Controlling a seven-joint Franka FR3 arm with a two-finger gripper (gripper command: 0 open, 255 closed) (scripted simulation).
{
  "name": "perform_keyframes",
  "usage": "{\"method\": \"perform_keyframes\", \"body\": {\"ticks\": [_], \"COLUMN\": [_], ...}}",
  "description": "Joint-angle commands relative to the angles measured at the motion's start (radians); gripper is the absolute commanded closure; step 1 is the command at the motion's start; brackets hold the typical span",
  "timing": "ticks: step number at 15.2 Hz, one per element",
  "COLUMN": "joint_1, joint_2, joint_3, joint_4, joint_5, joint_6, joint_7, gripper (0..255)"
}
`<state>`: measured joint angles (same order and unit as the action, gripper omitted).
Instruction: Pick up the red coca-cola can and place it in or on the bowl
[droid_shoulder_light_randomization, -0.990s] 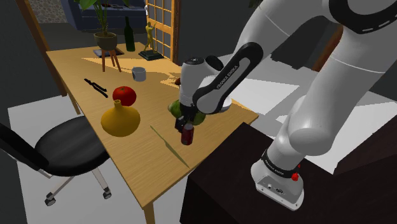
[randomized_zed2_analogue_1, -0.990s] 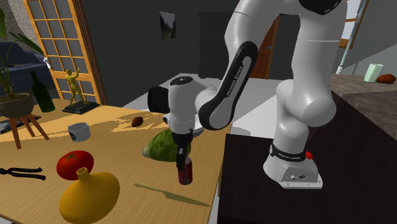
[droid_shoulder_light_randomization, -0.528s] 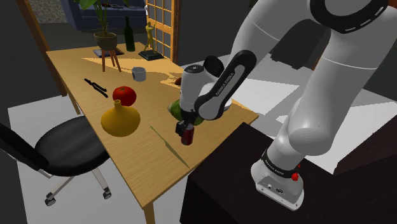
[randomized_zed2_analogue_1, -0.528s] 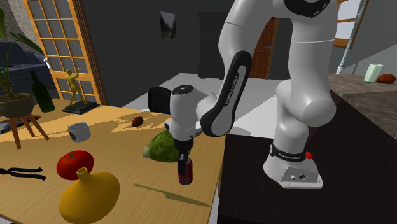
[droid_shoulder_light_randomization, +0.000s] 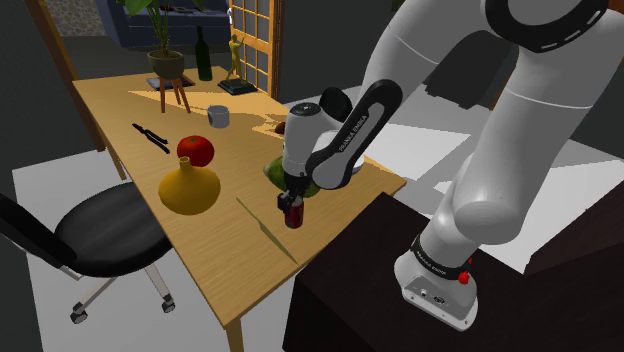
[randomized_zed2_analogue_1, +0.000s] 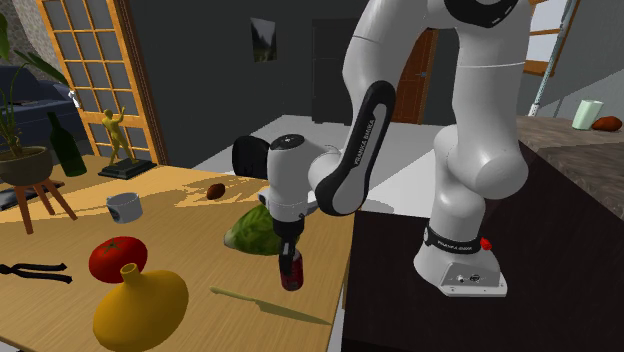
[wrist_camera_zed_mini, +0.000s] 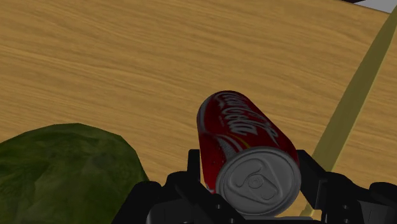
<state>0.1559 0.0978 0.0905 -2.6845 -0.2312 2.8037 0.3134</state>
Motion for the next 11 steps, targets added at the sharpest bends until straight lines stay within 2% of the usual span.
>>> {"method": "perform_keyframes", "body": {"ticks": [1, 8, 11], "joint_1": [0.0, 0.0, -0.002], "joint_2": [0.0, 0.0, -0.051], "joint_3": [0.0, 0.0, 0.011], "joint_4": [0.0, 0.0, -0.004], "joint_5": [0.0, 0.0, 0.037], "joint_6": [0.0, 0.0, -0.045], "joint_7": [0.0, 0.0, -0.03], "gripper": [255, 255, 255]}}
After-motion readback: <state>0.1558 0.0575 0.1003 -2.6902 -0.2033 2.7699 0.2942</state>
